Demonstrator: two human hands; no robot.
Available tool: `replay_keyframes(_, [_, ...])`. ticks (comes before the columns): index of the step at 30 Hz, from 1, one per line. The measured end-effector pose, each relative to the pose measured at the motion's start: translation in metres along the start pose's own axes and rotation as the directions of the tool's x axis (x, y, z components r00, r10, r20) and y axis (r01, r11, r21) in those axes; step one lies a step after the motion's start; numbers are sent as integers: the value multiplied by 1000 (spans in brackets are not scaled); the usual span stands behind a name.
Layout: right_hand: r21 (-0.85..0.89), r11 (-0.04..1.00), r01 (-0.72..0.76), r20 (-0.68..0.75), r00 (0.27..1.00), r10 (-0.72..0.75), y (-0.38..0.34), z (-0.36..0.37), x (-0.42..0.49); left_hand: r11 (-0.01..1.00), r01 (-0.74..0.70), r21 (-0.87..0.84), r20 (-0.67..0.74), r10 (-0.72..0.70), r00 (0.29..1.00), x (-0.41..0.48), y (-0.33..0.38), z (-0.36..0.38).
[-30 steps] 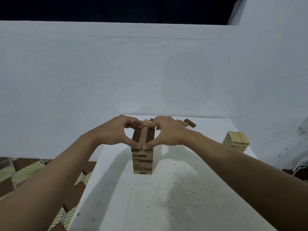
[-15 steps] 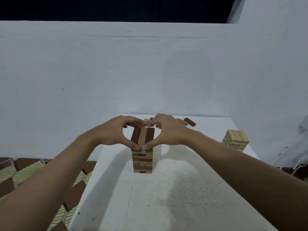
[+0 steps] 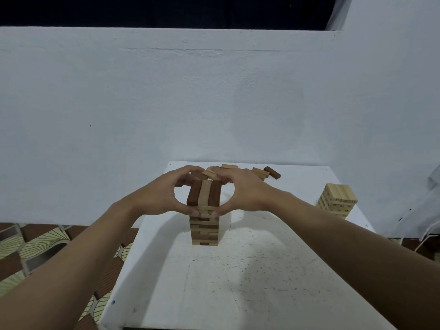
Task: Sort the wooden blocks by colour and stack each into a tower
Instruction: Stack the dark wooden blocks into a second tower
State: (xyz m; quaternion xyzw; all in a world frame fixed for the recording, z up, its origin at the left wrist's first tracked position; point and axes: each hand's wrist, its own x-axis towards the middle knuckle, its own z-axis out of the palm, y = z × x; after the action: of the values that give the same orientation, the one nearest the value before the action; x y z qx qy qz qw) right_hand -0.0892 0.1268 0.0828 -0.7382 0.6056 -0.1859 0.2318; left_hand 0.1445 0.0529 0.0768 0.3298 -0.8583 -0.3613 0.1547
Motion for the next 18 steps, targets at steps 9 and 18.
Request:
replay_keyframes(9, [44,999,-9,-7,1000,9,1,0,2,1000,17,-7,10,-17,1000,-1,2,-1])
replay_keyframes(18, [601,799,7,-317,920,230,25,-4,-19,881,-25,-472,-256,-110,960,-2,7,-10])
